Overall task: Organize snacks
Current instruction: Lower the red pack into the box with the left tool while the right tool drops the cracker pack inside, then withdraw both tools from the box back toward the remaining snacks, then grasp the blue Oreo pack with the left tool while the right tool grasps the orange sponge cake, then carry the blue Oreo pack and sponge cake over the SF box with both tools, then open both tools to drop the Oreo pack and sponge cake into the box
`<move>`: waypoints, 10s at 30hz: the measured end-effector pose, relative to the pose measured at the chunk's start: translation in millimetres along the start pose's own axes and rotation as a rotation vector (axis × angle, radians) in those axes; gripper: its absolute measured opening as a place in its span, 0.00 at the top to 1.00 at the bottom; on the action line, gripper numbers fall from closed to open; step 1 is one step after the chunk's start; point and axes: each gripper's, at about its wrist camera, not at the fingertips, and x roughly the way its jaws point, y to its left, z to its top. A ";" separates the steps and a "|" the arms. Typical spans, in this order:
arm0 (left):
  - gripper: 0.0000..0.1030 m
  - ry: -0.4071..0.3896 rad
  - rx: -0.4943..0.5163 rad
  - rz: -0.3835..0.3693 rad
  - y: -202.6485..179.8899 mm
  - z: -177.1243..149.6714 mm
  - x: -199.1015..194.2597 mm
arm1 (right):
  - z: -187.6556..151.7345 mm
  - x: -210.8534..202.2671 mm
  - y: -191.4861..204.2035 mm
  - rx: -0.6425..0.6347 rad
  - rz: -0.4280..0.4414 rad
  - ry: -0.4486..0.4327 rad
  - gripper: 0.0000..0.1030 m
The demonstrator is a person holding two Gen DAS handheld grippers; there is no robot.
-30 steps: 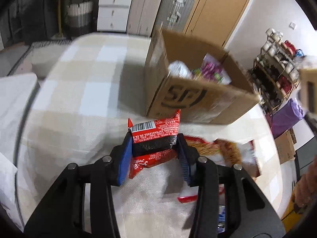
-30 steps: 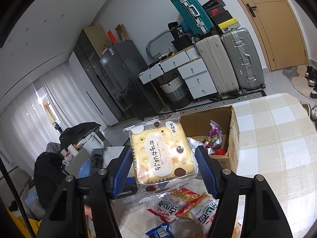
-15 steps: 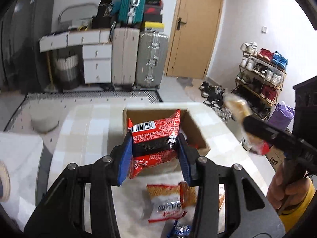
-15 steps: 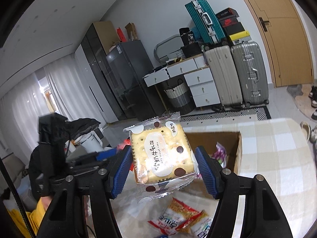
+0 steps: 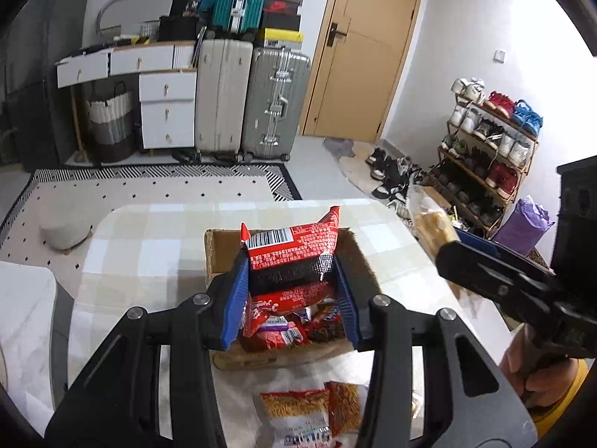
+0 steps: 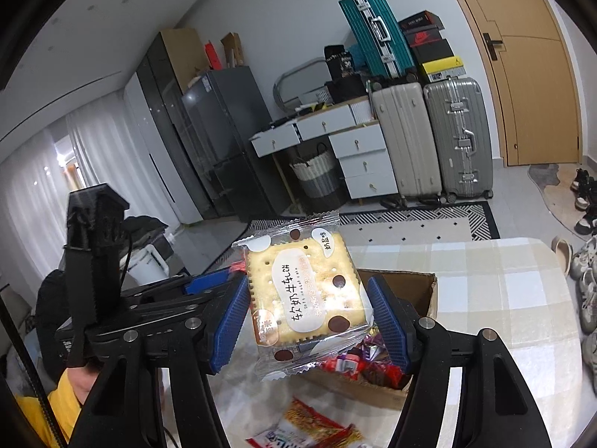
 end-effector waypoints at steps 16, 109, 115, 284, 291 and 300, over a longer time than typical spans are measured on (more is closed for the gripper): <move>0.61 0.162 -0.040 0.002 27.5 -19.8 131.6 | -22.1 77.4 -55.2 0.082 -0.068 0.161 0.36; 0.01 0.082 0.041 0.093 -53.8 -274.4 -139.3 | -210.8 -202.0 99.6 -0.086 -0.133 -0.212 0.01; 0.01 0.221 0.045 0.084 -52.6 -291.0 -69.6 | -222.8 -177.1 72.6 -0.047 -0.117 -0.162 0.01; 0.53 0.160 -0.060 0.009 45.9 -16.0 148.9 | -14.1 125.5 -57.9 0.026 -0.065 0.204 0.61; 0.42 0.125 -0.074 0.027 47.9 -20.5 125.4 | -16.7 131.2 -55.6 0.028 -0.079 0.229 0.61; 0.38 0.107 -0.082 0.047 48.5 -26.3 85.4 | -17.0 127.5 -40.3 -0.072 -0.194 0.221 0.54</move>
